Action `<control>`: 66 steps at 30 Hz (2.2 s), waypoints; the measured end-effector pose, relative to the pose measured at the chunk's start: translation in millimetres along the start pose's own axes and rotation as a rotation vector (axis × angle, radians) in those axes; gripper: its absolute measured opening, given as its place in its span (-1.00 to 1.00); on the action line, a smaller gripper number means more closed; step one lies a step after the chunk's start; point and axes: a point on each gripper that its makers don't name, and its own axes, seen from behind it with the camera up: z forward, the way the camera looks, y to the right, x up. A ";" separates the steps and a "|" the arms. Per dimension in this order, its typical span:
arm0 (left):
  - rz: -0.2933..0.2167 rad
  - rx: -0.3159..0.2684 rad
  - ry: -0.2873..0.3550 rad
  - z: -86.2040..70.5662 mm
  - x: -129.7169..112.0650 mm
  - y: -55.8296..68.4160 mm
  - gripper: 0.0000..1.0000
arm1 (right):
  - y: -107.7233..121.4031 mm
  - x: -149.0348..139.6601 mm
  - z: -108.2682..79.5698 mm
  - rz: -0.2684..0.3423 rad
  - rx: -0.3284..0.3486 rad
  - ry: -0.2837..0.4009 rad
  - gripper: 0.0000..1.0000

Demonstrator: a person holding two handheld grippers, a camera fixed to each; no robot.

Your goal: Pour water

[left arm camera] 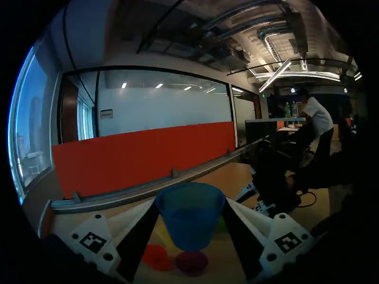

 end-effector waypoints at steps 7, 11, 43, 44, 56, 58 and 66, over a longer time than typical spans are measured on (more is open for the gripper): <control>-0.001 0.014 0.001 -4.1 -0.5 -6.7 0.75 | 1.8 0.2 6.9 -0.001 -0.008 -0.003 0.98; 0.000 0.019 -0.002 -5.3 -1.8 -9.4 0.74 | 2.1 0.0 7.8 -0.005 -0.013 -0.002 0.87; -0.005 0.026 0.026 -7.7 36.3 -9.7 0.74 | -38.8 81.7 -88.7 -0.036 0.026 0.266 0.87; -0.006 0.025 0.027 -7.6 38.1 -9.3 0.74 | -40.5 84.5 -92.0 -0.038 0.028 0.278 0.87; -0.026 0.005 0.030 -2.8 54.0 -6.0 0.74 | -56.3 109.3 -118.7 -0.046 0.048 0.395 0.87; -0.033 0.002 0.034 -2.2 57.0 -6.0 0.74 | -58.6 114.4 -122.2 -0.048 0.051 0.415 0.87; -0.044 -0.001 0.040 -0.5 65.4 -8.7 0.74 | -65.9 131.4 -133.0 -0.053 0.066 0.478 0.87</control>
